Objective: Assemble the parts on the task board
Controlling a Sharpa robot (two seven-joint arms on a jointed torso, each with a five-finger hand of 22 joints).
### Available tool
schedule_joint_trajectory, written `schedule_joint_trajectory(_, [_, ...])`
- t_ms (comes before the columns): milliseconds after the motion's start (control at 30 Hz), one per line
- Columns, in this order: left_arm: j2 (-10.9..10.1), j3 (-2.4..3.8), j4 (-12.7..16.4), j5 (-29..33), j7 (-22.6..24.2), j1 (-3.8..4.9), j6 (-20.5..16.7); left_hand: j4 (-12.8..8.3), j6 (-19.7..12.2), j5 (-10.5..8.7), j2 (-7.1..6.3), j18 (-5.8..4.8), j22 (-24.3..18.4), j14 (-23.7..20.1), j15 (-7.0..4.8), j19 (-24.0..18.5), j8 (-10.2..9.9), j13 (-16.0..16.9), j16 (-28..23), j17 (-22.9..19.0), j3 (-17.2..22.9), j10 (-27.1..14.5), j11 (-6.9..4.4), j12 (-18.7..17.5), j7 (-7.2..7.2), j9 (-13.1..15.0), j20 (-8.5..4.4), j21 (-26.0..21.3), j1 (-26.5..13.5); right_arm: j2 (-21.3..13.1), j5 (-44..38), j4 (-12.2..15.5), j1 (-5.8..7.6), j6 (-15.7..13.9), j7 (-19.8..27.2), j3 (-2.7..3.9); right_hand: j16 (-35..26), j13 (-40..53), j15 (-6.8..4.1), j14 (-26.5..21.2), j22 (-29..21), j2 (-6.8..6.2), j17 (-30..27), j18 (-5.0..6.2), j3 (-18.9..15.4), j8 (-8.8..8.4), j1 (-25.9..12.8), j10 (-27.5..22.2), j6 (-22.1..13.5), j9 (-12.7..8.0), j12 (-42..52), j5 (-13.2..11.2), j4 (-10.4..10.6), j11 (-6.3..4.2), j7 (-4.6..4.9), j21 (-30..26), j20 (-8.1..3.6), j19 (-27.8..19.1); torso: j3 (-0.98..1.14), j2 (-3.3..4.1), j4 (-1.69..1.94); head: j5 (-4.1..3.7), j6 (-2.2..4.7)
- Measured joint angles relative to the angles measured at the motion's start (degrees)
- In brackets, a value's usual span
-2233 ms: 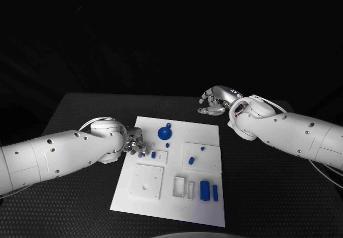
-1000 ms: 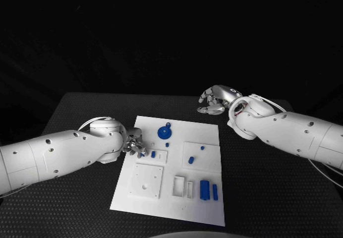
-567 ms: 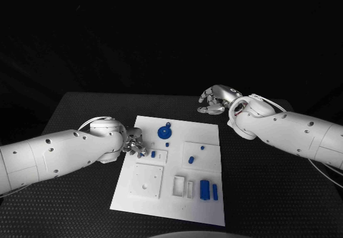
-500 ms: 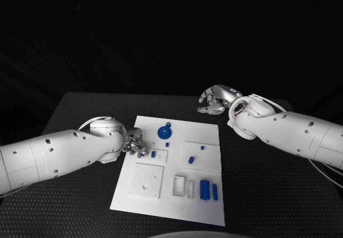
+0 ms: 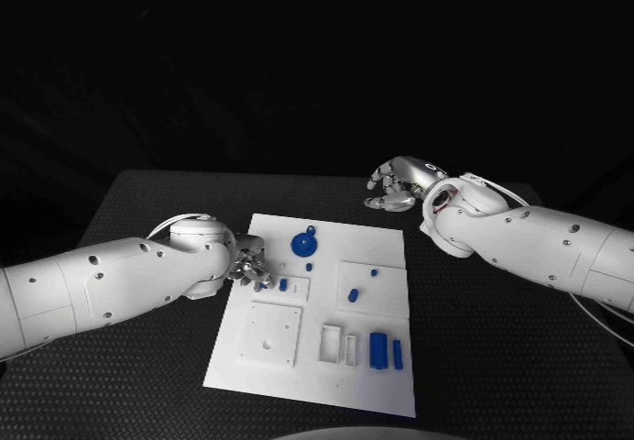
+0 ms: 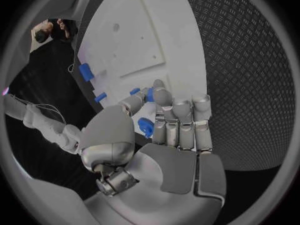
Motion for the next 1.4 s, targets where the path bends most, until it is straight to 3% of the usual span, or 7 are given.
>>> schedule_joint_trajectory(367, [1.05, 0.24, -1.51, -0.14, 0.54, 0.34, 2.88, -0.01, -0.59, -0.23, -0.06, 0.00, -0.01, 0.00, 0.00, 0.00, 0.15, 0.24, 0.00, 0.08, 0.01, -0.08, 0.08, 0.00, 0.04, 0.81, 0.00, 0.00, 0.06, 0.10, 0.00, -0.03, 0.00, 0.04, 0.00, 0.00, 0.00, 0.00, 0.00, 0.00, 0.05, 0.00, 0.00, 0.00, 0.00, 0.00, 0.00, 0.00, 0.04, 0.00, 0.00, 0.00, 0.00, 0.00, -0.05, 0.00, 0.08, -0.08, 0.03, 0.01, -0.07, 0.09, 0.15])
schedule_joint_trajectory(767, [1.26, 0.31, -1.86, 0.41, 0.40, 0.42, 3.60, 0.01, -1.20, -0.34, -0.06, 0.01, -0.02, -0.01, -0.01, -0.74, 0.66, 0.36, 0.00, 0.14, -0.01, -0.32, 0.30, 0.00, 0.01, 1.76, 0.09, 0.00, 0.06, -0.03, 0.00, 0.03, 0.00, 0.11, -0.01, 0.00, 0.00, 0.00, 0.00, 0.00, 0.05, 0.00, 0.00, 0.00, 0.00, 0.00, 0.00, 0.00, 0.06, 0.00, -0.01, 0.00, 0.00, 0.00, -0.08, 0.00, 0.08, -0.08, 0.03, -0.01, 0.03, -0.12, 0.14])
schedule_joint_trajectory(967, [1.22, 0.29, -1.93, 0.73, 0.36, 0.41, 3.58, 2.01, -1.25, -0.33, -0.09, 0.00, -0.02, -0.01, -0.01, -0.94, 0.80, 0.36, -0.22, 0.13, -1.24, -0.34, 0.29, 0.00, 0.02, 2.11, 0.29, 0.00, 0.84, -0.07, 0.00, 0.03, 0.00, 0.12, -0.02, 0.00, 0.00, 0.00, 0.00, 0.00, 0.04, 0.00, 0.00, 0.00, 0.00, 0.00, 0.00, 0.00, 0.06, 0.00, -0.01, 0.00, 0.00, 0.00, -0.09, 0.00, 0.08, -0.08, -0.01, -0.01, 0.03, -0.14, 0.11])
schedule_joint_trajectory(1033, [1.22, 0.30, -1.96, 0.80, 0.34, 0.41, 3.57, 3.25, -1.32, -0.33, -0.75, 0.01, -0.02, -0.01, -0.01, -0.94, 0.82, 0.36, -0.22, 0.13, -1.24, -0.34, 0.28, 0.00, 0.08, 2.11, 0.29, -0.20, 1.23, -0.07, 0.01, 0.03, 0.00, 0.12, -0.02, 0.00, 0.00, 0.00, 0.00, 0.00, 0.04, 0.00, 0.00, -0.01, 0.00, 0.00, 0.00, 0.00, 0.07, 0.00, -0.01, 0.00, 0.00, 0.00, -0.10, 0.00, 0.08, -0.08, -0.01, -0.01, 0.03, -0.14, 0.12])
schedule_joint_trajectory(1133, [1.23, 0.27, -2.08, 0.81, 0.28, 0.40, 3.57, 5.39, -1.32, -0.31, -3.42, 0.01, -0.02, -0.03, -0.04, -0.94, 0.83, 0.35, -0.22, 0.13, -0.37, -0.33, 0.28, 0.00, 0.09, 2.43, 0.29, -0.22, 0.58, -0.07, 0.01, 0.03, 0.00, 0.12, -0.02, 0.00, 0.00, 0.00, 0.00, 0.00, 0.04, 0.00, 0.00, 0.00, 0.00, 0.00, 0.00, 0.00, 0.08, 0.00, -0.01, 0.00, 0.00, 0.00, -0.11, 0.00, 0.08, -0.08, -0.01, -0.01, 0.03, -0.16, 0.14])
schedule_joint_trajectory(1400, [1.28, 0.27, -2.25, 0.74, 0.23, 0.39, 3.50, 7.97, -1.32, -0.28, -6.99, 0.00, -0.03, -0.52, -0.53, -0.94, 0.79, 0.35, -0.22, 0.13, -0.18, -0.31, 0.24, 0.00, 0.08, 2.64, 0.29, -0.22, -0.96, -0.09, 0.01, 0.05, 0.00, 0.14, -0.02, 0.00, 0.00, -0.06, 0.00, 0.00, 0.03, 0.00, 0.00, 0.00, 0.00, 0.00, 0.00, 0.00, -0.14, 0.00, -0.03, 0.00, 0.00, 0.00, -0.08, 0.00, 0.09, -0.09, -0.04, -0.01, 0.04, -0.20, 0.10])
